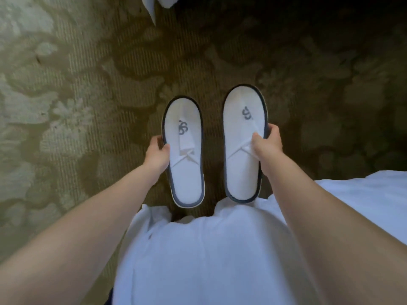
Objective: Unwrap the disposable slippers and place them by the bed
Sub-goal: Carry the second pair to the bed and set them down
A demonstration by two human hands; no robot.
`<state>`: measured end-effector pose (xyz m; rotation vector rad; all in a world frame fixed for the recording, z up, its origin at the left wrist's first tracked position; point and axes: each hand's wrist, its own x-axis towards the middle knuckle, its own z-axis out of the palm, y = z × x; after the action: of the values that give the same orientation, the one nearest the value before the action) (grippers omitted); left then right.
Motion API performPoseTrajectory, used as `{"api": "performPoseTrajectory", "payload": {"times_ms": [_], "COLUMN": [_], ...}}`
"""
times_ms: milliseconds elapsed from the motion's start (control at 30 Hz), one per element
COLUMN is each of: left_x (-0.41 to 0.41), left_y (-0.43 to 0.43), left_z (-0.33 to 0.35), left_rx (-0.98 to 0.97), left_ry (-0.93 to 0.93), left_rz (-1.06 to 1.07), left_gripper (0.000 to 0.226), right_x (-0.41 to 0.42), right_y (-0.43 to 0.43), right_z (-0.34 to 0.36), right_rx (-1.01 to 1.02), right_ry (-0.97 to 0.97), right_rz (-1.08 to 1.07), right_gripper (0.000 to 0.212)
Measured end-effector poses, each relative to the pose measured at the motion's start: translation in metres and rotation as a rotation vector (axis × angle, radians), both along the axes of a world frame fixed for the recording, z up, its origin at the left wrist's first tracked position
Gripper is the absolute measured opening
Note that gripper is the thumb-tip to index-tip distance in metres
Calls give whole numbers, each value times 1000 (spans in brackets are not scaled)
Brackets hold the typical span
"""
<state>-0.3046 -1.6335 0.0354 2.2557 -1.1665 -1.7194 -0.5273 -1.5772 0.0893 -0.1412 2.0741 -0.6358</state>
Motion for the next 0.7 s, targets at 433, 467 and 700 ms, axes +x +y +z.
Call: {"api": "performPoseTrajectory", "payload": {"times_ms": [433, 467, 700], "left_x": [-1, -1, -2], "left_y": [21, 21, 34], "left_z": [-100, -105, -119], "left_rx": [88, 95, 94], "left_ry": [-9, -10, 17], "left_rz": [-60, -66, 12], "left_gripper": [45, 46, 49], "right_x": [26, 27, 29], "right_y": [16, 18, 26], "right_z": [-133, -139, -159], "right_rx": [41, 39, 95], "right_ry": [-52, -65, -80], "right_rz": [52, 43, 75], "right_gripper": [53, 54, 57]}}
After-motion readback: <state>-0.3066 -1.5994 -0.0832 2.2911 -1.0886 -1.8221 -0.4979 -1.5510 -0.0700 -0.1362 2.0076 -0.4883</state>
